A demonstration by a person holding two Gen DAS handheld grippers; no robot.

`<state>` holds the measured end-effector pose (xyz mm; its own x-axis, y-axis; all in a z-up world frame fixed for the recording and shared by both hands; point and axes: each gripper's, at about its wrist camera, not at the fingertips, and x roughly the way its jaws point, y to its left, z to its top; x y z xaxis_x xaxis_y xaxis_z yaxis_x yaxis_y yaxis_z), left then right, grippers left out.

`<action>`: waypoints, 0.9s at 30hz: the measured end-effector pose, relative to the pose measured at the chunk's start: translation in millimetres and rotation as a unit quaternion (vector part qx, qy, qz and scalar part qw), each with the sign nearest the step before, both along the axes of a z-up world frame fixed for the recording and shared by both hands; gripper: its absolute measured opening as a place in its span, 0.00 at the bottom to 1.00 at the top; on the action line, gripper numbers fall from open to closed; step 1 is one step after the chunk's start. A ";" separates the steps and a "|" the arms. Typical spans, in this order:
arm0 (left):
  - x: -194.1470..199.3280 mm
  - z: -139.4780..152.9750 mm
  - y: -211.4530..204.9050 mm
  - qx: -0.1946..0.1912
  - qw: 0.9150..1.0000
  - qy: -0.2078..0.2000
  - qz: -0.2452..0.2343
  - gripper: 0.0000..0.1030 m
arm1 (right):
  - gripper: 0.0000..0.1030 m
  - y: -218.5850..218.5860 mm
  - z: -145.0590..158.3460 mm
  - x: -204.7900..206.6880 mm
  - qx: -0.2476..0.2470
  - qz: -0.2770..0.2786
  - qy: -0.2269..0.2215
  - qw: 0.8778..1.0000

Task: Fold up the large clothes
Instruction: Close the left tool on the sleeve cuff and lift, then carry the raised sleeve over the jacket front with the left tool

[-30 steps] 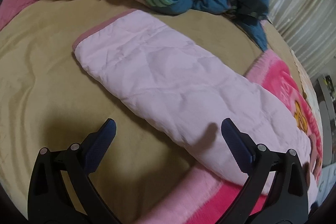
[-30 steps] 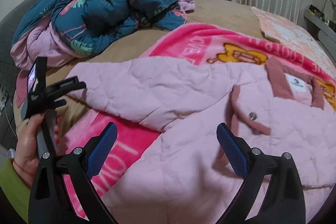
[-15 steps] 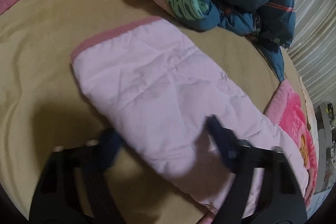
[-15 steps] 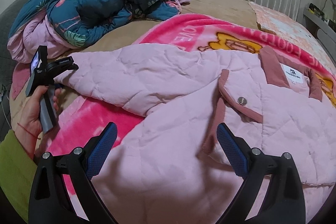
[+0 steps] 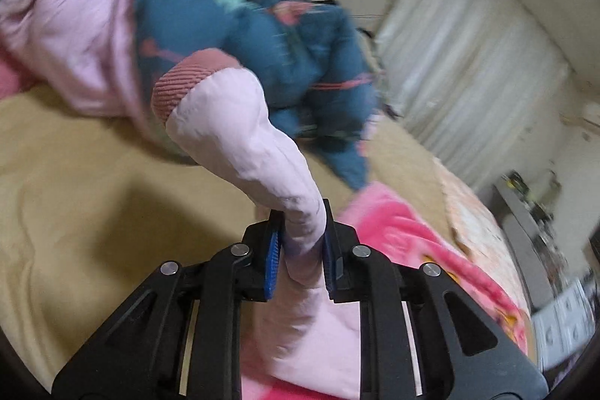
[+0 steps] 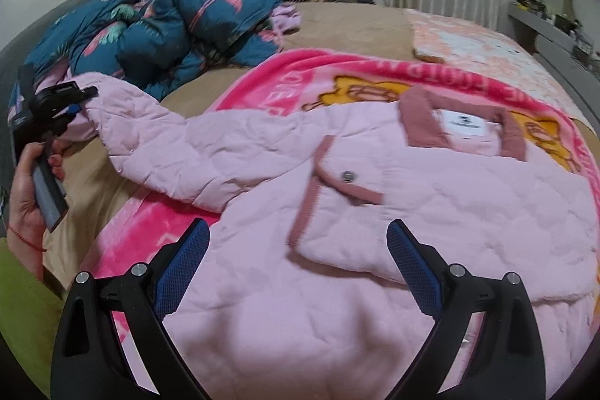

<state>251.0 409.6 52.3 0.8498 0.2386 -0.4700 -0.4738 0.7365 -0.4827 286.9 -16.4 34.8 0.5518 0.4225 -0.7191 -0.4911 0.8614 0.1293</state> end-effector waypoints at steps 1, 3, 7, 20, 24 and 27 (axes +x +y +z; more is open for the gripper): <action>0.8 5.4 -7.2 0.000 1.000 -0.005 -0.012 0.11 | 0.92 -7.3 4.3 -1.3 0.001 -0.006 -0.004 1.000; 1.4 17.4 -28.4 0.001 0.999 -0.013 -0.043 0.11 | 0.92 -20.5 11.9 -3.5 0.002 -0.015 -0.011 1.000; -2.9 37.9 -65.0 0.018 0.996 -0.023 -0.081 0.11 | 0.92 -52.4 26.7 -8.1 0.016 -0.038 -0.016 0.999; -5.6 99.4 -162.5 0.070 0.986 -0.026 -0.149 0.10 | 0.92 -131.1 64.4 -32.0 0.052 -0.084 -0.041 0.994; -5.3 113.6 -192.1 0.085 0.983 -0.019 -0.163 0.10 | 0.92 -158.1 75.3 -34.5 0.065 -0.095 -0.043 0.992; -4.9 124.0 -215.9 0.094 0.980 -0.015 -0.174 0.10 | 0.92 -180.1 83.9 -38.3 0.073 -0.101 -0.049 0.991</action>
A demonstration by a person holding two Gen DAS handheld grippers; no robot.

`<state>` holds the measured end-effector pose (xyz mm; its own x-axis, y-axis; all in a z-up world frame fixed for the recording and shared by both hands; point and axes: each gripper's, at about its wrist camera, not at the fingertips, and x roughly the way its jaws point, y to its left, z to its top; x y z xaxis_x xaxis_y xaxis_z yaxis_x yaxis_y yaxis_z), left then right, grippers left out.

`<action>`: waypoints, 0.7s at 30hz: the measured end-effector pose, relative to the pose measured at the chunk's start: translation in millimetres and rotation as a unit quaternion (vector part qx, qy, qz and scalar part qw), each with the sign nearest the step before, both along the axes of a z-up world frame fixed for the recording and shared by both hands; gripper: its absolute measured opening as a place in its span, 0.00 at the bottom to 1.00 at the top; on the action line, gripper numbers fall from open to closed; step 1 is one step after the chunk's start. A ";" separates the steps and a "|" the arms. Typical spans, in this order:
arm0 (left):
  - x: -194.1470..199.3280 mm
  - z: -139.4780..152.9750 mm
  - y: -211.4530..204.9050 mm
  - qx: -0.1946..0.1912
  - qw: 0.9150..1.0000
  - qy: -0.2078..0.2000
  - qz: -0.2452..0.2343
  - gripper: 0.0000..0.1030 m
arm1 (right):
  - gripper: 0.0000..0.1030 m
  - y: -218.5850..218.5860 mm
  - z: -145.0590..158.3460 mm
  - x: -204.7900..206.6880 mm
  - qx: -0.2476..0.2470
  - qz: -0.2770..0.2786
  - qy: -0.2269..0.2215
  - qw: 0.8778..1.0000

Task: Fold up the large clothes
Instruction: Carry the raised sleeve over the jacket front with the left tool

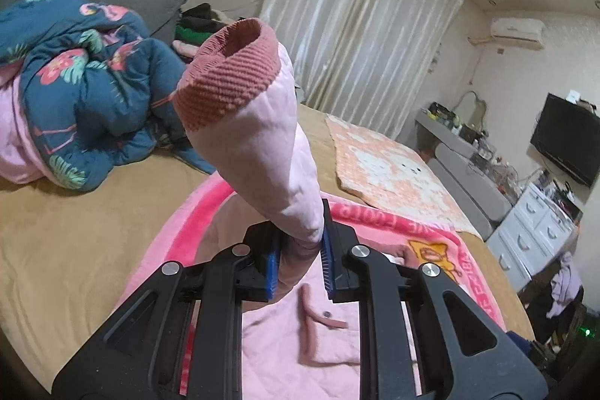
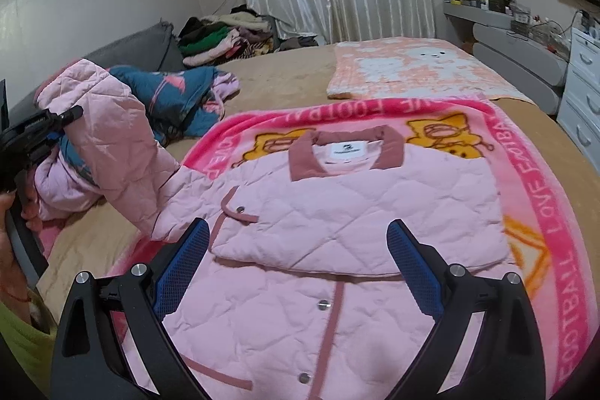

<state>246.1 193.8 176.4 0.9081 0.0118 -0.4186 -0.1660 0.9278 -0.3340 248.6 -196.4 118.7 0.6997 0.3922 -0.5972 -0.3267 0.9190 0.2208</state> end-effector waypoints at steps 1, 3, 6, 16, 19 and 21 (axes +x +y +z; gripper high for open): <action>0.7 3.6 -10.0 0.008 1.000 0.001 -0.004 0.10 | 0.92 -6.5 1.8 -0.8 0.002 -0.001 -0.001 1.000; 3.0 7.5 -23.7 0.016 1.000 0.004 -0.009 0.10 | 0.92 -23.0 4.6 -3.4 0.009 -0.008 -0.002 1.000; 4.3 10.0 -43.4 0.021 1.000 0.009 -0.017 0.10 | 0.92 -42.6 6.1 -7.4 0.022 -0.014 0.002 1.000; 8.3 17.8 -107.2 0.043 0.998 0.018 -0.042 0.10 | 0.92 -98.5 12.0 -23.4 0.047 -0.043 0.001 0.998; 10.2 18.4 -123.7 0.056 0.997 0.017 -0.053 0.10 | 0.92 -111.5 10.1 -25.7 0.057 -0.055 0.000 0.997; 13.1 17.1 -131.2 0.058 0.996 0.018 -0.059 0.10 | 0.92 -118.7 7.7 -26.2 0.060 -0.061 0.002 0.996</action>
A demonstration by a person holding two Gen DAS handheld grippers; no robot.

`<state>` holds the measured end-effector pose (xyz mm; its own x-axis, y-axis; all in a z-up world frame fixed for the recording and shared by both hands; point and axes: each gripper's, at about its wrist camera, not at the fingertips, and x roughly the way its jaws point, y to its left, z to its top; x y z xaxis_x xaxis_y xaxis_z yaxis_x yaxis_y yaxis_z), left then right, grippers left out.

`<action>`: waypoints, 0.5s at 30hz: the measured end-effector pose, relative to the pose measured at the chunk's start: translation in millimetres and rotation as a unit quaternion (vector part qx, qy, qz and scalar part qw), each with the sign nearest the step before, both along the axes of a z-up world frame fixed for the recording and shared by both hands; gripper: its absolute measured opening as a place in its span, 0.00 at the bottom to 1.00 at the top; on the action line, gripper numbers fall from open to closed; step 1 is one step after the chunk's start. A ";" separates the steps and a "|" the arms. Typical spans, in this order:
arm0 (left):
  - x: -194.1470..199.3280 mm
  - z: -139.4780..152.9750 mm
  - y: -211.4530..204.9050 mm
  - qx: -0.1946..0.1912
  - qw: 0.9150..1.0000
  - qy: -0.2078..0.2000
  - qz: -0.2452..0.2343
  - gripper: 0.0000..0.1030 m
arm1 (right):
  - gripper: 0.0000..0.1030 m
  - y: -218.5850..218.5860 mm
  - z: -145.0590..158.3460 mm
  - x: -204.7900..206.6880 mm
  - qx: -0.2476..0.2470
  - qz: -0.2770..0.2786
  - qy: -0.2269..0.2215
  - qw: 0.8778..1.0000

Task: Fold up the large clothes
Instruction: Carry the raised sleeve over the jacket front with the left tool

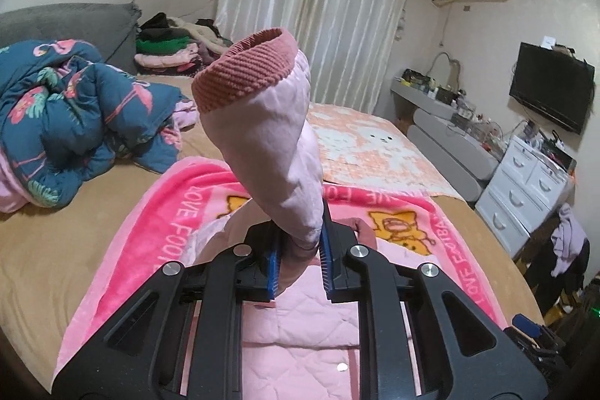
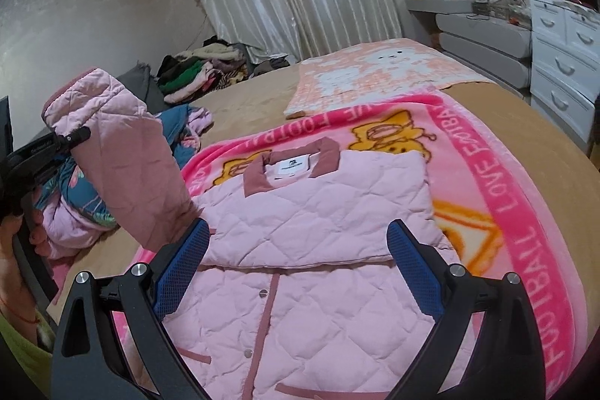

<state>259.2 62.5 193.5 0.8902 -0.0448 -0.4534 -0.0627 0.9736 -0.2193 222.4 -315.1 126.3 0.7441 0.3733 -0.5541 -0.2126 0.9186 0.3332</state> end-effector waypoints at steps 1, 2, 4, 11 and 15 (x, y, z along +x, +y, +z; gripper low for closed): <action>1.5 -1.0 -3.6 0.001 1.000 0.001 -0.002 0.10 | 0.92 -2.4 -1.4 -0.1 0.000 -0.002 0.002 1.000; 3.1 -1.5 -5.7 0.001 1.000 0.002 -0.004 0.10 | 0.92 -3.6 -2.1 0.2 0.001 -0.001 0.003 1.000; 5.7 -3.8 -11.1 0.002 1.000 0.003 -0.008 0.10 | 0.92 -6.1 -3.8 0.8 -0.003 -0.004 0.003 1.000; 17.9 -15.5 -33.7 0.015 0.999 0.012 -0.030 0.10 | 0.92 -19.9 -10.0 8.6 0.007 -0.017 0.005 1.000; 25.5 -26.0 -51.4 0.021 0.999 0.020 -0.044 0.10 | 0.92 -26.8 -14.7 16.7 0.004 -0.022 0.009 1.000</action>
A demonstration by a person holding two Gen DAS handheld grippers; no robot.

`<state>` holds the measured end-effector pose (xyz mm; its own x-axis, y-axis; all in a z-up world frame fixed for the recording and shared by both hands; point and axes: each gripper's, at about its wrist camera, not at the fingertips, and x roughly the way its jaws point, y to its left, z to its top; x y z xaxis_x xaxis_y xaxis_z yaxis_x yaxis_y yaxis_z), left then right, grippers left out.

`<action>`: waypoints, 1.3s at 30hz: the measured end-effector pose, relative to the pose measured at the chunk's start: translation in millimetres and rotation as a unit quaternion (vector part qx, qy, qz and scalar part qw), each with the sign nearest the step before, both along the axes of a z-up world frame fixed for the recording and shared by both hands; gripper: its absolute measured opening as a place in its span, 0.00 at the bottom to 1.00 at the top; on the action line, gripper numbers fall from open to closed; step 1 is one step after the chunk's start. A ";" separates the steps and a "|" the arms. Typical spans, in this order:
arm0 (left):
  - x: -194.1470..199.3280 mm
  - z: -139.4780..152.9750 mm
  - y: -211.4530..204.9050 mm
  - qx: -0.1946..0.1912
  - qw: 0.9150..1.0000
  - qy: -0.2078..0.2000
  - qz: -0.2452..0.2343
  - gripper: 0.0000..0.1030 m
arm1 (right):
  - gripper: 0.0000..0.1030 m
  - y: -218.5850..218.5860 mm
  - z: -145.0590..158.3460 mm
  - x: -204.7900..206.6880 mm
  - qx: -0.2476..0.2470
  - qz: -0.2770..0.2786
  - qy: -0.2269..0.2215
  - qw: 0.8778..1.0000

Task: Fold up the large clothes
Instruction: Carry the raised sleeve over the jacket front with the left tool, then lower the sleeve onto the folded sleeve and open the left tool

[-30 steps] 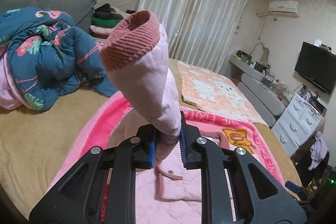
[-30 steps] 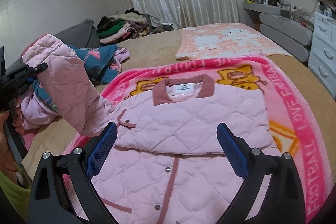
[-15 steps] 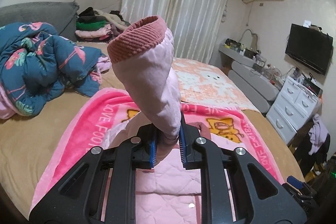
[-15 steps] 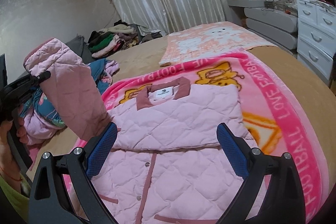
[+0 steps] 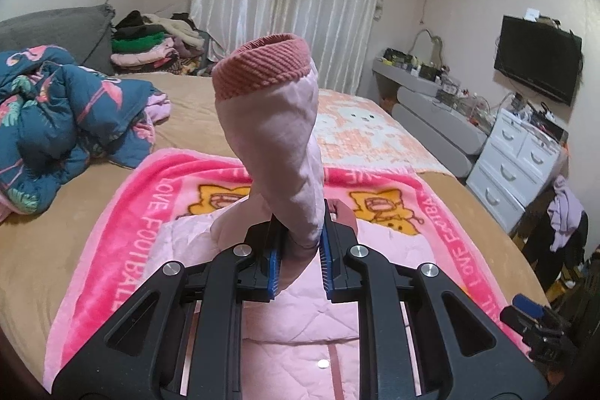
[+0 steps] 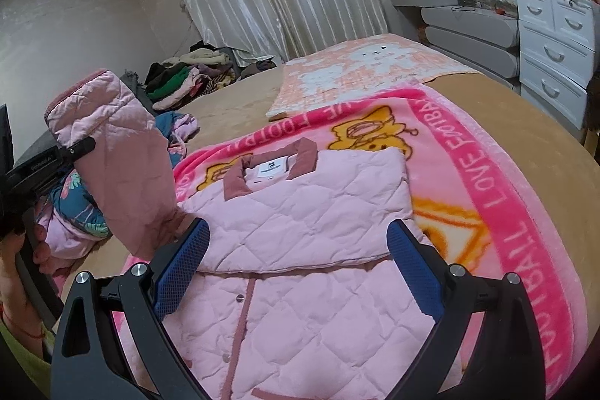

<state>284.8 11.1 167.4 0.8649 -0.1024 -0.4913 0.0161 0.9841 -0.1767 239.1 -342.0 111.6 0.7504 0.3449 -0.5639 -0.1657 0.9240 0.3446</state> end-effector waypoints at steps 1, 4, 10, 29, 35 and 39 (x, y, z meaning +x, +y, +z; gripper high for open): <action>2.4 -2.7 -4.0 0.001 1.000 0.002 -0.004 0.10 | 0.92 -1.5 -1.1 1.9 -0.001 -0.001 0.001 1.000; 11.8 -14.0 -20.7 0.008 1.000 0.014 -0.018 0.10 | 0.92 -10.3 -5.4 8.1 -0.002 -0.008 0.003 1.000; 26.1 -44.3 -61.3 0.049 0.997 0.041 -0.048 0.10 | 0.92 -29.3 -16.3 20.0 0.001 -0.023 0.014 1.000; 38.6 -143.9 -152.2 0.145 0.971 0.131 -0.134 0.26 | 0.92 -67.8 -37.8 31.7 0.009 -0.055 0.034 0.998; 33.7 -161.6 -163.7 0.160 0.962 0.156 -0.158 0.42 | 0.92 -64.6 -39.0 34.2 0.006 -0.055 0.039 0.998; 30.1 -169.7 -165.0 0.157 0.956 0.179 -0.174 0.63 | 0.92 -60.2 -37.0 34.6 0.005 -0.055 0.037 0.998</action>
<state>314.9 -153.9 -2.3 0.5768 -0.1518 -0.8027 0.3452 0.9358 0.0711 273.7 -402.2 74.6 0.7404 0.2682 -0.6163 -0.0374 0.9319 0.3607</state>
